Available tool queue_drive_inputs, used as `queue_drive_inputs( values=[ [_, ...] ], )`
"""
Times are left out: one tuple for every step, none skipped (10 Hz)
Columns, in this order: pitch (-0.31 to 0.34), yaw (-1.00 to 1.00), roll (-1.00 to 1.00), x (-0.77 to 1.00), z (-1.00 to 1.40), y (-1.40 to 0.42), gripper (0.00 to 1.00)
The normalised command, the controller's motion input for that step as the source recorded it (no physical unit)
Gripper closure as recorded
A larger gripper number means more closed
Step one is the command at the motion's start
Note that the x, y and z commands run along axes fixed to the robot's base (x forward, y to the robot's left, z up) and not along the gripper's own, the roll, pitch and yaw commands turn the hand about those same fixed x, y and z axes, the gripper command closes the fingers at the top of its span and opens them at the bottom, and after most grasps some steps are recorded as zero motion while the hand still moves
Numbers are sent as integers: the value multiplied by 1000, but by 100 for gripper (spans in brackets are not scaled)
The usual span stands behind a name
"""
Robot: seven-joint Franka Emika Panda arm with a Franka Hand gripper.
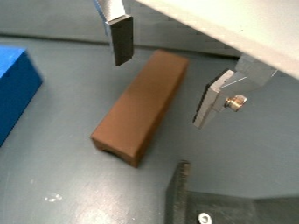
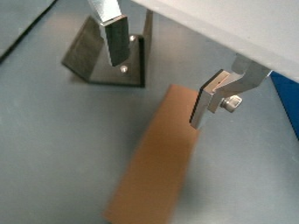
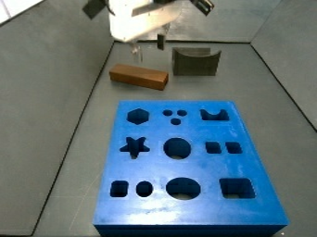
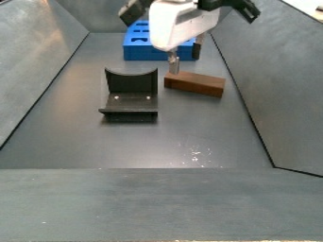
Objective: Pick up the arch object. Move up. Place the arch object on the fixture. Regrasp the arch object. Rotate the arch object. Move to above the board. Insert the arch object.
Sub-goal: Pick up the arch object.
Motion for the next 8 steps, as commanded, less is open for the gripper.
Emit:
queue_drive_inputs(
  values=[
    [-57,780,-23,0,-403,-309,0],
    [-83,760,-27,0,-480,-303,0],
    [-107,660,-54,17,-531,-234,0],
    [-27,440,-91,157,-506,-77,0],
    [-50,297,-91,131,-526,0,0],
    [-50,269,-91,114,-511,0,0],
    [-51,251,-59,3,-400,0,0],
    [-13,186,-63,0,-80,51,0]
  ],
)
